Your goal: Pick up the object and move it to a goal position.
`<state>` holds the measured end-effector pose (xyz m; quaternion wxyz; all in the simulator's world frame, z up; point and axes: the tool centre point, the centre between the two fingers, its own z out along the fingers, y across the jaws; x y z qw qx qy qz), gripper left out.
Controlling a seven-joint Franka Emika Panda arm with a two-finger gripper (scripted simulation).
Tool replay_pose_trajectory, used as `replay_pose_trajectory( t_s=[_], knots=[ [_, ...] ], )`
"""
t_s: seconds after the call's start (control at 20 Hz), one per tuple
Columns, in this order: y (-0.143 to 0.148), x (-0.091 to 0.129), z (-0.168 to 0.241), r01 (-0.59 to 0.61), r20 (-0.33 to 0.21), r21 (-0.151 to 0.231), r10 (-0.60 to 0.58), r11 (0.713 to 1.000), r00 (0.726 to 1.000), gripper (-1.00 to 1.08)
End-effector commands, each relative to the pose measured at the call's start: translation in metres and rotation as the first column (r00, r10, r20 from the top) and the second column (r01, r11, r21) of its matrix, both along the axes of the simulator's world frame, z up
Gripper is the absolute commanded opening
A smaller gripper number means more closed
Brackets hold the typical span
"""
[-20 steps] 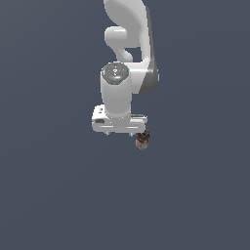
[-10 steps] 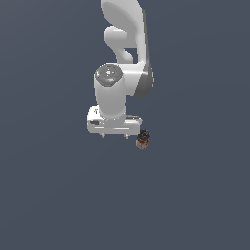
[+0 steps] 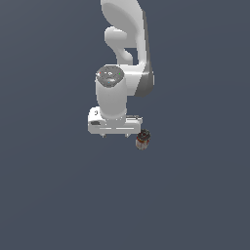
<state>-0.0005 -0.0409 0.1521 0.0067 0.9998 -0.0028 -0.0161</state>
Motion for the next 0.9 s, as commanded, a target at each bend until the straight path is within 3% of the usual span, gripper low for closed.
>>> replay_pose_trajectory(
  t_s=[0.0, 0.25, 0.45, 0.85],
  knots=[
    [0.006, -0.001, -0.001, -0.033, 0.001, 0.001, 0.033, 0.999, 0.999, 1.00],
    [0.026, -0.005, -0.006, -0.140, 0.004, 0.005, 0.140, 0.990, 0.990, 1.00],
    [0.049, -0.011, -0.010, -0.261, 0.009, 0.009, 0.261, 0.965, 0.965, 1.00],
    [0.100, -0.027, -0.019, -0.518, 0.022, 0.013, 0.517, 0.856, 0.856, 1.00]
  ],
)
